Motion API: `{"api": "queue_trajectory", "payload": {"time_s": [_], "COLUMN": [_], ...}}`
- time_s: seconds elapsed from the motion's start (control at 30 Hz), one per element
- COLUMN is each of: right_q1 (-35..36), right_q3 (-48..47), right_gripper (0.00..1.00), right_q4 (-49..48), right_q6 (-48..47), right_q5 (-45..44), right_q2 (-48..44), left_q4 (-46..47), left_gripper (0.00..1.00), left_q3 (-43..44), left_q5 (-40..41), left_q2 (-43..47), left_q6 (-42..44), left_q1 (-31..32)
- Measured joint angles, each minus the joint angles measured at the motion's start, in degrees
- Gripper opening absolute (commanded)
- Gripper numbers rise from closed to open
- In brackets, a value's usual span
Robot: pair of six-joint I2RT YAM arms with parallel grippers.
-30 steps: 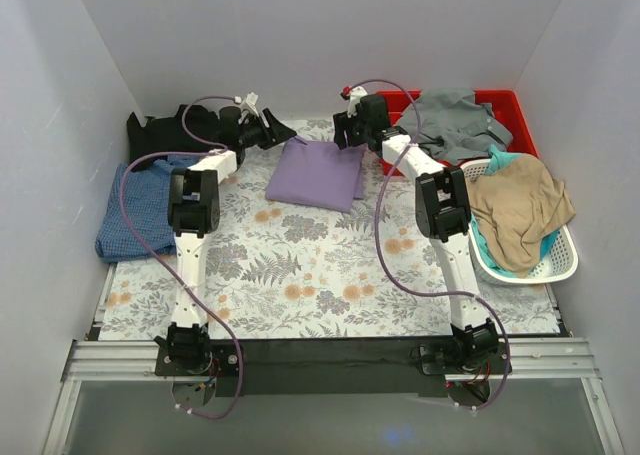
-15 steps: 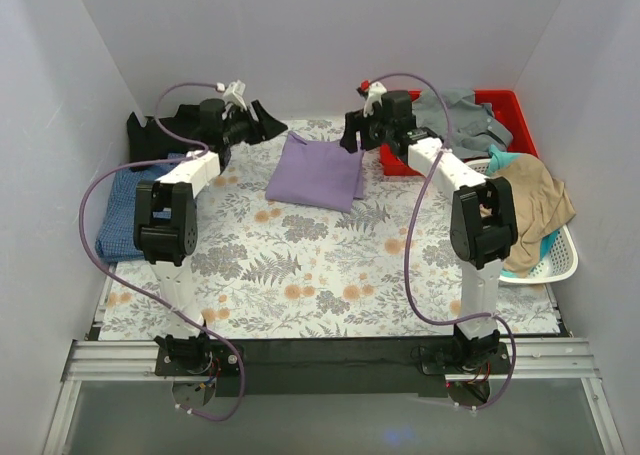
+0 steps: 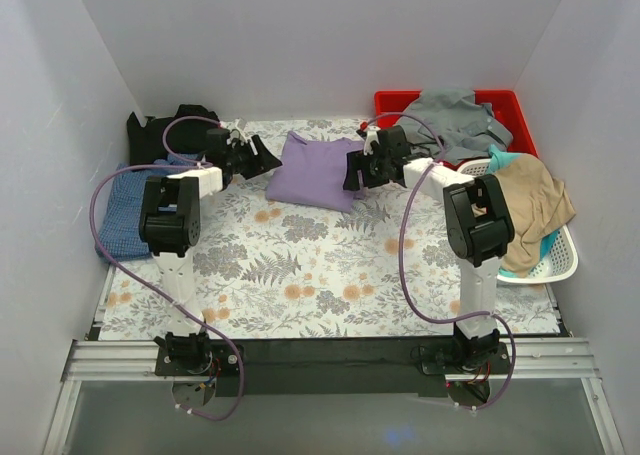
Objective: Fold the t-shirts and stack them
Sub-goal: Fold the tshirt
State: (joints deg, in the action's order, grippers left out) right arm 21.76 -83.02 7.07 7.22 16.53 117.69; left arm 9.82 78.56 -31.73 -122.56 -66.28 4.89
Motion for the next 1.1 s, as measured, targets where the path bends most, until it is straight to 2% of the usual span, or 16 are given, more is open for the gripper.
{"api": "queue_trajectory", "payload": {"time_s": [0.43,0.5,0.57,0.63,0.67,0.73,0.77,0.83,1.0,1.1], "right_q1": [-0.6,-0.7,-0.7,-0.7,-0.7,-0.7,-0.7,-0.7,-0.8,-0.8], "right_q3": [-2.4,-1.9,-0.8,0.4,1.2,3.6,5.1,7.4,12.3,19.5], "right_gripper": [0.75,0.68,0.52,0.49,0.39,0.27,0.14,0.04,0.01,0.01], "right_q4": [-3.6,-4.4,-5.9,-7.3,-8.3,-10.6,-11.9,-13.9,-21.2,-30.1], "right_q6": [2.7,3.5,4.6,5.8,6.7,8.3,9.6,12.0,19.2,26.9], "right_q5": [2.8,3.9,5.6,7.0,8.2,10.2,11.3,13.4,19.1,24.7], "right_q2": [5.4,5.4,5.4,5.4,5.4,4.9,4.7,4.3,4.2,3.4], "left_q4": [-0.1,0.0,0.3,1.0,1.5,3.0,3.6,5.2,7.7,7.3], "left_gripper": [0.57,0.57,0.57,0.56,0.56,0.54,0.53,0.52,0.48,0.44], "left_q3": [2.5,2.5,2.4,2.4,2.3,1.2,0.3,-2.3,-8.9,-15.1], "left_q5": [-2.5,-3.0,-3.7,-4.4,-4.8,-5.4,-5.8,-6.6,-7.3,-7.5], "left_q2": [-3.6,-3.6,-3.6,-3.6,-3.6,-3.6,-3.5,-3.5,0.1,4.4], "left_q6": [0.0,-0.2,-0.6,-1.3,-1.7,-2.6,-3.1,-4.4,-6.6,-8.2], "left_q1": [-0.7,-0.7,-0.7,-0.7,-0.7,-0.7,-0.7,-0.7,-0.4,0.1]}}
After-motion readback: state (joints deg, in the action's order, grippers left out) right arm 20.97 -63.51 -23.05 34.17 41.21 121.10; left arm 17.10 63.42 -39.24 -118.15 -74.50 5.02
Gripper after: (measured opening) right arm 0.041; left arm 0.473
